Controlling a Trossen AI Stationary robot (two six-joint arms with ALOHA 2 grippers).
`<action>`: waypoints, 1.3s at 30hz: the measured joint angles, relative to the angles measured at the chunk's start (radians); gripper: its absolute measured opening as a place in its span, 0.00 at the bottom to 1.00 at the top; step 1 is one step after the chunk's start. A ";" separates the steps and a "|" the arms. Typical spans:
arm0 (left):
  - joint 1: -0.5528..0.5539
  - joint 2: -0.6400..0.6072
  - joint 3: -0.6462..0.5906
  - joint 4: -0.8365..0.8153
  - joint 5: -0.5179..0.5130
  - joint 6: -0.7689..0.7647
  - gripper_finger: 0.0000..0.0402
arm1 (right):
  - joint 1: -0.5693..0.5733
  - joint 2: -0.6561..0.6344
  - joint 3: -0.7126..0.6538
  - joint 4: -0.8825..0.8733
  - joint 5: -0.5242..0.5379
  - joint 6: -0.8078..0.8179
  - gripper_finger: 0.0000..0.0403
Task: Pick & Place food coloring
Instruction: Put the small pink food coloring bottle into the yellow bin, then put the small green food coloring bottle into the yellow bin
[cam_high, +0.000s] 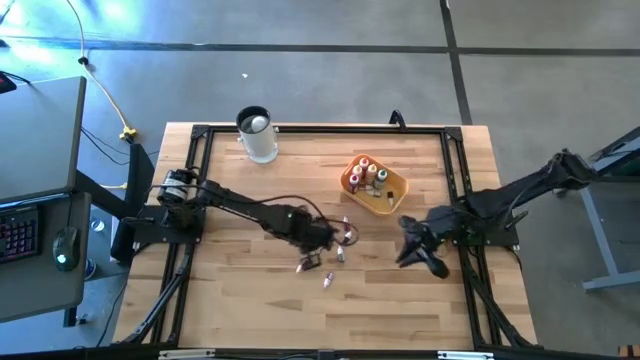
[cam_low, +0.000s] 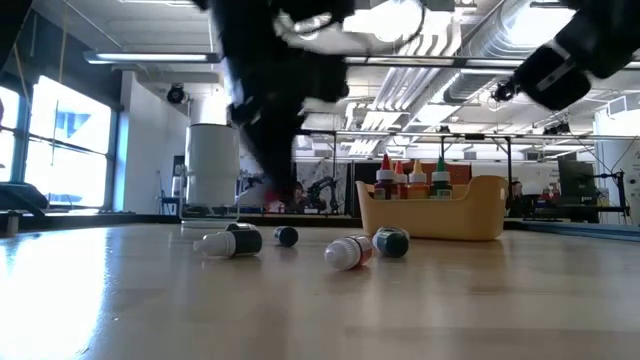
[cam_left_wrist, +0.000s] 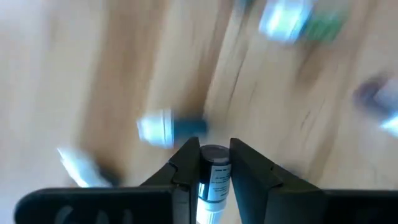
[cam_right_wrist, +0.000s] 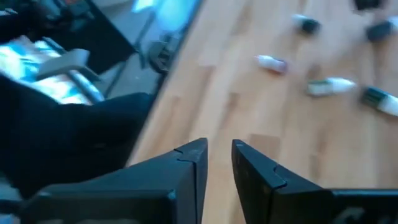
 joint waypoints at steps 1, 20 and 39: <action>0.000 0.000 0.034 -0.002 -0.032 0.029 0.16 | 0.025 -0.021 0.000 0.000 0.012 0.007 0.16; 0.218 0.182 0.201 0.872 -0.196 0.422 0.17 | 0.175 -0.213 0.000 -0.125 0.109 0.005 0.14; 0.172 0.127 0.207 0.830 -0.253 0.438 0.41 | 0.175 -0.174 0.000 -0.113 0.340 -0.255 0.14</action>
